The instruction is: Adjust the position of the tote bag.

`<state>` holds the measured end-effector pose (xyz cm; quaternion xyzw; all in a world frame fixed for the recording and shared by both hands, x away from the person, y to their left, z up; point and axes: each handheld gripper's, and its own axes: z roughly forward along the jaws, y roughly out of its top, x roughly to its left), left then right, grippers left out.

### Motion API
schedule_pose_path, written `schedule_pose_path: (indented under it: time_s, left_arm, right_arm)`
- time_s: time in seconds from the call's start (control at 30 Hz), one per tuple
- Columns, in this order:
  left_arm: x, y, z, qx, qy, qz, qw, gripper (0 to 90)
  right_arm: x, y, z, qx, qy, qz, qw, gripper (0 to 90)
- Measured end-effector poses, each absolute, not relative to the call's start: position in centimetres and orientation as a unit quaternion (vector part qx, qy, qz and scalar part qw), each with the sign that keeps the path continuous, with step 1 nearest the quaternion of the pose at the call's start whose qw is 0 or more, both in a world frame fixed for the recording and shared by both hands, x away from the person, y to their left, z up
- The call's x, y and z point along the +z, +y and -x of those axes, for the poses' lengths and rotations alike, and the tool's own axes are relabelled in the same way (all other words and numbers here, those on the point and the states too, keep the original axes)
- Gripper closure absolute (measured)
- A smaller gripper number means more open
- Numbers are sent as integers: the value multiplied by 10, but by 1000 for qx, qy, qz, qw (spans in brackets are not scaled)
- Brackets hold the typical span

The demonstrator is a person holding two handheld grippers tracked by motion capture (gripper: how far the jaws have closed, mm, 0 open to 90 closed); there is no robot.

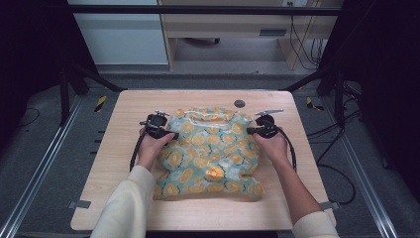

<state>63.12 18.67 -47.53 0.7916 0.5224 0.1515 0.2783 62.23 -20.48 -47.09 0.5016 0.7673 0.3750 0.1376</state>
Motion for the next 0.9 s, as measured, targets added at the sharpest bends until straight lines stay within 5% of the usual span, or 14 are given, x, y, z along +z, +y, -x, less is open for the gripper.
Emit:
schedule_pose_path:
  time_s: [0.6,0.9]
  left_arm:
    - [-481,180,-632,154,521,-800,256,424]
    - [-477,177,-630,161,499,-810,263,783]
  right_arm:
    - [-470,-204,-622,366,775,-492,152,900]
    - [-468,-200,-621,356,782,-483,165,900]
